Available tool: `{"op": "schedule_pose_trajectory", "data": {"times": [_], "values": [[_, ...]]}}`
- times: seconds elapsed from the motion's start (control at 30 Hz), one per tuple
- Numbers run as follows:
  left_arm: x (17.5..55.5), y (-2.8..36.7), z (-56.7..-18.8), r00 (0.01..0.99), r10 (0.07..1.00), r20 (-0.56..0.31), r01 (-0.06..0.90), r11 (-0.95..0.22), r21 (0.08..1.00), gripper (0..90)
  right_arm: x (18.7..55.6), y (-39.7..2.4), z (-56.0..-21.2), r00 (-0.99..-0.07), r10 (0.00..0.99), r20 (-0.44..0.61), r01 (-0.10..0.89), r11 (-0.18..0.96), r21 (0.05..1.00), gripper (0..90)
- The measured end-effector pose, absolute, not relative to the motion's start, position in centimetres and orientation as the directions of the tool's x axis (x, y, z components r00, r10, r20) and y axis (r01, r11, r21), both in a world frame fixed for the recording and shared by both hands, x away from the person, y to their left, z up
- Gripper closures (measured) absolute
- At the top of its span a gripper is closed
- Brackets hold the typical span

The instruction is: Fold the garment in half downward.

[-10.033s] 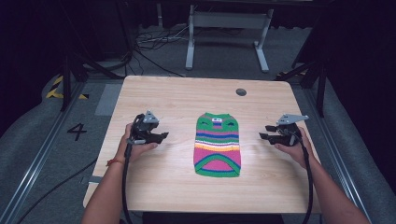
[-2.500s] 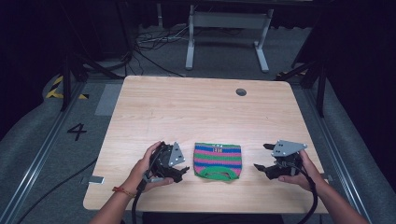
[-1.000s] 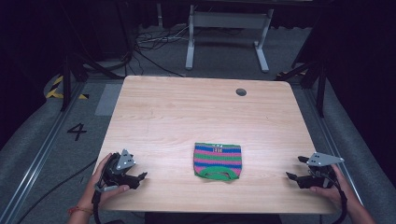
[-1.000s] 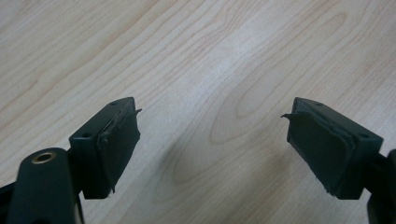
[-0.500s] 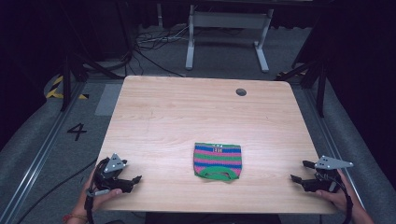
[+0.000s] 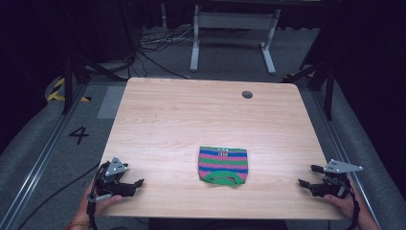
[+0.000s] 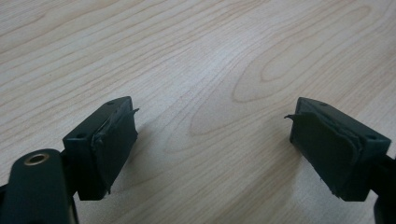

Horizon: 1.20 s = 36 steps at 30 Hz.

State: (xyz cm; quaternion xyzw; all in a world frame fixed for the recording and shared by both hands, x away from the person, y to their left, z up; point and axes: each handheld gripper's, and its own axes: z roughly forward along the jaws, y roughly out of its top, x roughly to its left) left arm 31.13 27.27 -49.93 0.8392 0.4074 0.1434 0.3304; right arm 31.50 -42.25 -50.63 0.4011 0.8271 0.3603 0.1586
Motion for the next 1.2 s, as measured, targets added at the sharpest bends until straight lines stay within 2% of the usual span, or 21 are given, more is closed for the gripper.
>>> {"op": "schedule_pose_trajectory", "data": {"times": [1.2], "values": [[31.17, 26.84, -49.94, 0.594, 0.804, -0.031, 0.612, -0.427, 0.666, 13.5, 31.48, -42.27, -50.63, -0.623, 0.782, 0.025, 0.551, 0.416, 0.724, 16.1]]}}
